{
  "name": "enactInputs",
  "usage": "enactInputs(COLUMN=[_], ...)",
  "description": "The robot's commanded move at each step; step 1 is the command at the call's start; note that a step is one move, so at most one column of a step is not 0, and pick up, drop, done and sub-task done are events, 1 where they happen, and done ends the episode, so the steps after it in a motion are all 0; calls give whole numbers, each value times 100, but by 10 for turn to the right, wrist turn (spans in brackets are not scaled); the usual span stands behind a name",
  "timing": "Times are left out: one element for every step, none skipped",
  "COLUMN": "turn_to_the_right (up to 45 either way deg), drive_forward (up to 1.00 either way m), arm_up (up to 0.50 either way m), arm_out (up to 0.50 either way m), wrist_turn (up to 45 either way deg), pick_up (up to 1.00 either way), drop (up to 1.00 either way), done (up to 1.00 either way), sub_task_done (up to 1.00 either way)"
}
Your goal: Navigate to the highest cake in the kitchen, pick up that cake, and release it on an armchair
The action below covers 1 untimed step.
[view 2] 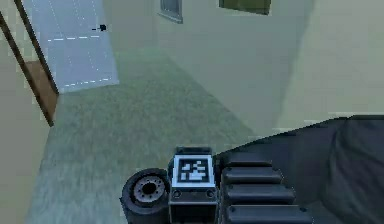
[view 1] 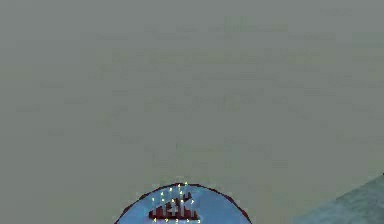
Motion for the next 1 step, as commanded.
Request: enactInputs(turn_to_the_right=[-450], drive_forward=[0], arm_up=[0], arm_out=[0], wrist_turn=[0], pick_up=[0], drop=[0], done=[0], sub_task_done=[0])
